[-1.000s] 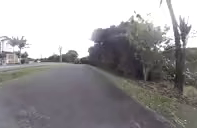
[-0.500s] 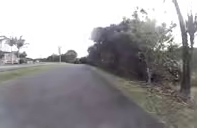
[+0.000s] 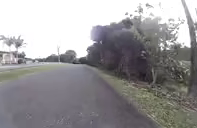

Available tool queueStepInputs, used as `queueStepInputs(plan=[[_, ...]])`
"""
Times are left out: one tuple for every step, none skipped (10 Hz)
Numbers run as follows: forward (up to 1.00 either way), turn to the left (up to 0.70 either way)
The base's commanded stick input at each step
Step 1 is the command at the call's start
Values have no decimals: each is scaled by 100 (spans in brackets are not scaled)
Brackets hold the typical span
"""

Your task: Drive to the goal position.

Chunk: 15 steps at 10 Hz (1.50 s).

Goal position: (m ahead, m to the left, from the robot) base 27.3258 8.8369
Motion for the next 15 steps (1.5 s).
queueStepInputs(plan=[[70,15],[70,0],[70,0],[70,0],[70,0],[70,0],[70,0],[70,0],[70,27],[70,27],[70,27],[70,27],[70,27],[70,27],[70,27]])
